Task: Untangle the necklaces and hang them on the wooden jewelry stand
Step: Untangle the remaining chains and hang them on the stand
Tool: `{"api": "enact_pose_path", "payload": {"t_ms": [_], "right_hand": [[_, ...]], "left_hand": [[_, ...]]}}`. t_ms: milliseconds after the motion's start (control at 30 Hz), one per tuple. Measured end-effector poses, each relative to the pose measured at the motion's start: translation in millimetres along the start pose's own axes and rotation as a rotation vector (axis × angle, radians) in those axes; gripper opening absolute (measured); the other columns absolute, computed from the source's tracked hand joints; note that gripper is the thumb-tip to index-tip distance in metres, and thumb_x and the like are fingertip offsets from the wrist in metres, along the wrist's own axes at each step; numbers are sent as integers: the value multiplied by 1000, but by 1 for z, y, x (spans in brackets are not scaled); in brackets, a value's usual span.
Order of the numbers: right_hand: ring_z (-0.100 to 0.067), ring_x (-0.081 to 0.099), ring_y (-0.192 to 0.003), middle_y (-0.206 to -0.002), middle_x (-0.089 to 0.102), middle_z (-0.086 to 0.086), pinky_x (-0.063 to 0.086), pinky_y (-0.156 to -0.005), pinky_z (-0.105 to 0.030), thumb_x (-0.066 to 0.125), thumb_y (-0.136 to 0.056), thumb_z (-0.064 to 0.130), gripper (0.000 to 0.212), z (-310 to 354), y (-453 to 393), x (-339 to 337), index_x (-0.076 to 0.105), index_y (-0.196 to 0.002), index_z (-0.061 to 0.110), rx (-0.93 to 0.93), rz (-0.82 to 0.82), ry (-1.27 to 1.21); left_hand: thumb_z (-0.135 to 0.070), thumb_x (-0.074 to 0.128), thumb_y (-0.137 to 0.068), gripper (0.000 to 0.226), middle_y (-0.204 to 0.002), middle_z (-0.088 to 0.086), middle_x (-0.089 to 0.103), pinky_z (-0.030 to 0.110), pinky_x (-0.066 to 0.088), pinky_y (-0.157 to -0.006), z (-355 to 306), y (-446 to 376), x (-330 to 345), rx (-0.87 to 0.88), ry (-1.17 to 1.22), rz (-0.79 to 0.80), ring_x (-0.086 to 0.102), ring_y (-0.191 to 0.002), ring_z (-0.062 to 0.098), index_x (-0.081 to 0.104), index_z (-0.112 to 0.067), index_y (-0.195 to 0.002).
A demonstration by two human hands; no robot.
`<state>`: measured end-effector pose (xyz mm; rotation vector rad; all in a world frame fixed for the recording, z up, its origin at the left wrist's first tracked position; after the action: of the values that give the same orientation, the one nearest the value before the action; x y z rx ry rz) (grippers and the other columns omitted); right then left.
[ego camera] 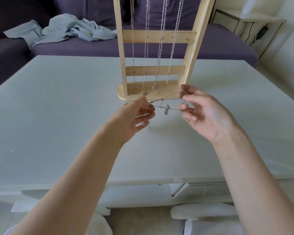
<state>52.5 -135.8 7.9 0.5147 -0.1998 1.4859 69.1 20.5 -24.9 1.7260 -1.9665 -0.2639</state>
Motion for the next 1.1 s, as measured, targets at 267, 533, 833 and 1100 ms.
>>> {"api": "enact_pose_path", "payload": {"t_ms": [267,533,833,1100], "right_hand": [[-8,38,-39,-68,60,0,20,-33,-16,58,-86,2,12,-7,1,5,66,-94,7,30,12,395],[-9,43,-44,-65,62,8,25,-36,-16,70,-82,18,4,-11,5,10,72,-79,18,-3,27,638],[-10,56,-76,-80,66,8,44,-48,-17,70,-82,19,4,-7,4,9,74,-80,20,-70,-47,578],[-8,48,-71,-73,59,5,39,-47,-18,68,-81,9,9,-2,0,8,71,-73,12,-123,-83,624]], "left_hand": [[-15,44,-82,18,-63,-5,54,31,45,-82,-5,4,10,-32,260,166,58,-58,10,53,-15,-67],[-14,50,-87,19,-59,-4,57,25,41,-71,-10,6,14,97,-104,107,56,-55,11,58,-15,-71],[-16,52,-90,19,-70,-6,64,28,38,-78,-16,12,16,230,-374,75,61,-68,10,61,-17,-73],[-16,58,-89,18,-74,-1,65,3,38,-53,-25,16,19,357,-520,35,59,-64,5,64,-14,-73]]}}
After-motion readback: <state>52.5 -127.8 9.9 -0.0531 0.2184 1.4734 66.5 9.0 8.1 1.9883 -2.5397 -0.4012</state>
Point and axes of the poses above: each hand's wrist, its own y-axis away from the middle knuckle, its own x-axis out of the palm, z = x × y, the point moved 7 cm from there along -y, towards the middle knuckle
